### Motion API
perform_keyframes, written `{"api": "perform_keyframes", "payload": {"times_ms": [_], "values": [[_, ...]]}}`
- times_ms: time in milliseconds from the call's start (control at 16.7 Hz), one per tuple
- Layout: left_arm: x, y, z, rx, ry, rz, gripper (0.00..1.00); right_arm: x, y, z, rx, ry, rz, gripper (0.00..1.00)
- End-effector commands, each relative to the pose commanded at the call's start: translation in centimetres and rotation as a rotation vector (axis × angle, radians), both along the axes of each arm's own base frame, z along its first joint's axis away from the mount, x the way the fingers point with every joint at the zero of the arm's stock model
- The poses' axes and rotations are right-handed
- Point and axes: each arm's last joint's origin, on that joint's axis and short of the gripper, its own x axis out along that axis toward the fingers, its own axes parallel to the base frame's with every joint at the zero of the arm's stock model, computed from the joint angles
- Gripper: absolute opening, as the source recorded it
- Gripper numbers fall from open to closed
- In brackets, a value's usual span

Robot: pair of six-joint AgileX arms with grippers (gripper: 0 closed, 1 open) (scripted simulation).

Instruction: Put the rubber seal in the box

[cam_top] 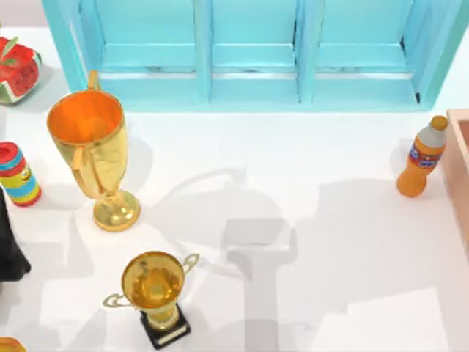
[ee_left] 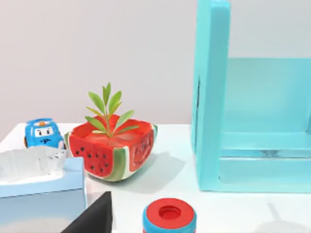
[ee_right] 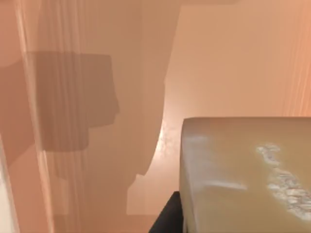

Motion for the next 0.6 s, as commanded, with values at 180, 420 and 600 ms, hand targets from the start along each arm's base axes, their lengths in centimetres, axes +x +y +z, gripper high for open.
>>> {"api": "perform_keyframes", "payload": {"times_ms": [180,420,600], "values": [[0.0,0.0,0.0,0.000,0.000,0.000,1.00,0.1,0.1,-0.7,0.001,0.006,0.001,0.00],[0.0,0.0,0.0,0.000,0.000,0.000,1.00,0.2,0.1,-4.0,-0.001,-0.003,0.003,0.00],[0.0,0.0,0.0,0.000,0.000,0.000,1.00,0.0,0.1,-6.3,0.000,-0.001,0.000,0.00]]}}
